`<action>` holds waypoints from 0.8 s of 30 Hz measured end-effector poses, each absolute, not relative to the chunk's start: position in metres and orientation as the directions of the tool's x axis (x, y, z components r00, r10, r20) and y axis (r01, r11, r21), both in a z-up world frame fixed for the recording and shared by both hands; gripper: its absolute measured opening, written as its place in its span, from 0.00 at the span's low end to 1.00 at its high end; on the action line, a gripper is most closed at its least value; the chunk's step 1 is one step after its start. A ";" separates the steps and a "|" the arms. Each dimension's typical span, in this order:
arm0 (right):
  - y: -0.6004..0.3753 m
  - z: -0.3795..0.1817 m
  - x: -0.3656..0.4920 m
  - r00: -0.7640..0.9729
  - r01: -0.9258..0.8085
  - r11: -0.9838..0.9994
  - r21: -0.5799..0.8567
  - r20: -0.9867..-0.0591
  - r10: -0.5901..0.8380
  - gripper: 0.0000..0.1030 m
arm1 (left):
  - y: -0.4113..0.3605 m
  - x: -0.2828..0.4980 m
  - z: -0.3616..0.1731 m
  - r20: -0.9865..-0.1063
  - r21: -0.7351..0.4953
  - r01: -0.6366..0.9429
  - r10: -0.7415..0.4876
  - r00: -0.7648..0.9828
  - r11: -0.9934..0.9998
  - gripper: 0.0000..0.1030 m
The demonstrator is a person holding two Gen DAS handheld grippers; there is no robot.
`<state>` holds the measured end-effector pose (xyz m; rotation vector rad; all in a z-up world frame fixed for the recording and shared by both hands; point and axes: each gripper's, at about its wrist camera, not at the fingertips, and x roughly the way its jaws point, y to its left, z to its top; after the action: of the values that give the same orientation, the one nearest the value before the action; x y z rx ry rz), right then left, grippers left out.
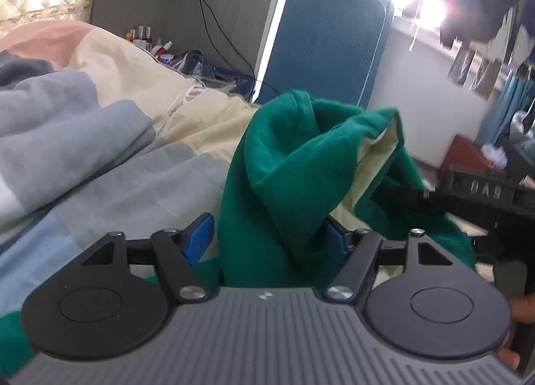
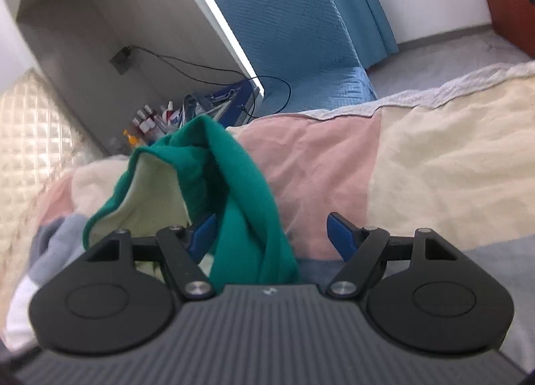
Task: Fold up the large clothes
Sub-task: 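Grasp the cream-lined hood with the right gripper while the left gripper grasps it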
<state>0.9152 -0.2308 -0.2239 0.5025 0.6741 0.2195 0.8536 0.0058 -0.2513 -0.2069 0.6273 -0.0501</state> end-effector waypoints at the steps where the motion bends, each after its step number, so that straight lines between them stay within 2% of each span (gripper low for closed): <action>1: -0.228 -0.223 0.920 0.760 -0.057 0.870 0.490 -0.544 0.355 0.53 | 0.004 0.861 -0.254 -0.611 -0.194 -0.021 -0.104 0.785 0.981 0.54; 3: -0.218 -0.220 0.930 0.730 -0.083 0.907 0.413 -0.594 0.338 0.12 | 0.000 0.865 -0.253 -0.645 -0.193 -0.041 -0.095 0.759 0.980 0.30; 4: -0.216 -0.217 0.931 0.723 -0.079 0.914 0.397 -0.609 0.327 0.10 | -0.001 0.864 -0.249 -0.640 -0.202 -0.037 -0.103 0.761 0.979 0.25; 6: -0.221 -0.206 0.924 0.733 -0.084 0.895 0.437 -0.582 0.353 0.08 | -0.002 0.861 -0.237 -0.641 -0.193 -0.025 -0.106 0.760 0.981 0.16; 10: -0.227 -0.174 0.892 0.756 -0.179 0.886 0.428 -0.516 0.402 0.08 | 0.013 0.844 -0.206 -0.631 -0.202 -0.017 -0.117 0.767 0.979 0.14; 16: -0.231 -0.126 0.820 0.785 -0.302 0.872 0.386 -0.419 0.457 0.08 | 0.032 0.791 -0.159 -0.603 -0.150 0.030 -0.116 0.789 0.988 0.14; 20: -0.231 -0.096 0.758 0.811 -0.374 0.868 0.327 -0.340 0.477 0.08 | 0.035 0.731 -0.128 -0.558 -0.099 0.088 -0.128 0.820 0.991 0.13; 24: -0.231 -0.075 0.694 0.830 -0.410 0.874 0.263 -0.290 0.477 0.08 | 0.036 0.659 -0.102 -0.511 -0.088 0.082 -0.115 0.852 0.993 0.13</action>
<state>0.6943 -0.2307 -0.0751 0.1933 0.3567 0.4732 0.6589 0.0365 -0.1020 -0.0638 0.5411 -0.1038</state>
